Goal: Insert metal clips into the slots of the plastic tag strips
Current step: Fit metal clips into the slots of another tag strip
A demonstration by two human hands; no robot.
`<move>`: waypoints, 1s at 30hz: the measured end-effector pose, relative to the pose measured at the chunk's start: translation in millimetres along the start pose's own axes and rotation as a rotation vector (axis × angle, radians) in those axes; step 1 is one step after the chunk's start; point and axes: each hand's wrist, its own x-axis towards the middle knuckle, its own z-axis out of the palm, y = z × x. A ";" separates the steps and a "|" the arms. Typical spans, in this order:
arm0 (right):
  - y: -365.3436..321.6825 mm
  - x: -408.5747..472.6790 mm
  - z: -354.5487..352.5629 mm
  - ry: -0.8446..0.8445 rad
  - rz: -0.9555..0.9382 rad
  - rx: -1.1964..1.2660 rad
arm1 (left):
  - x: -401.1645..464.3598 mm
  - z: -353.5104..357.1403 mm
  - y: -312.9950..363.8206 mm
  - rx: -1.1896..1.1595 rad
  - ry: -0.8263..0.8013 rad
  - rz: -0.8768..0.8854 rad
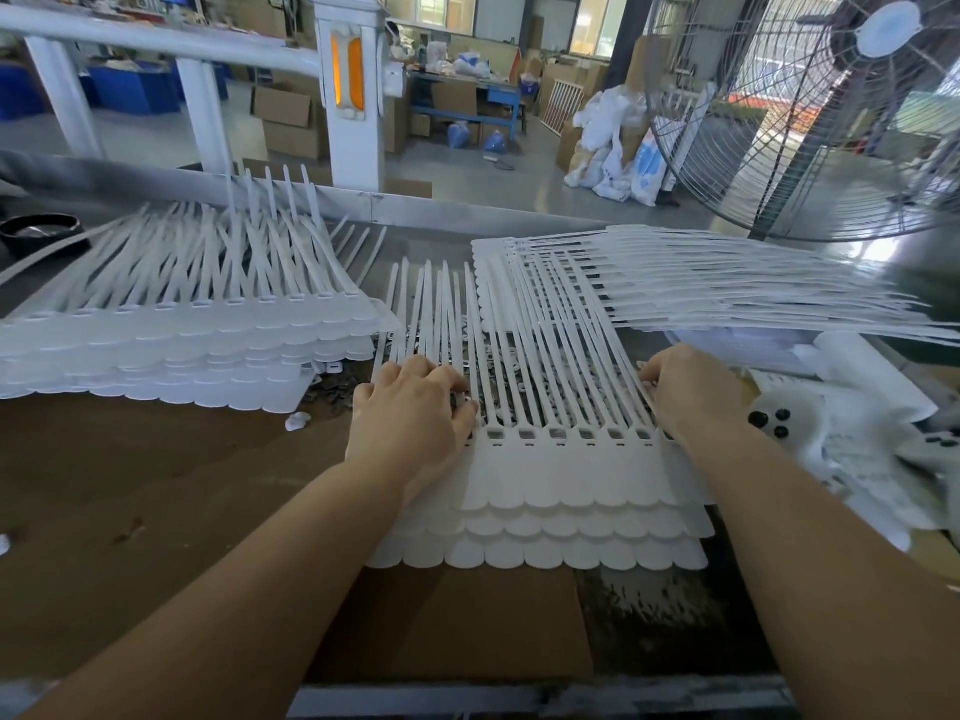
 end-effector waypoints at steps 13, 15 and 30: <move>-57.7 -61.6 -34.3 -0.088 -0.535 0.346 | -1.6 -4.8 -2.3 -0.087 -0.008 0.000; -66.7 -70.6 -31.4 -0.240 -0.668 0.231 | -3.1 -5.7 -2.7 -0.122 0.014 0.002; -60.2 -82.4 -12.9 -0.144 -0.733 0.324 | -16.9 -22.9 2.4 -0.305 0.010 0.110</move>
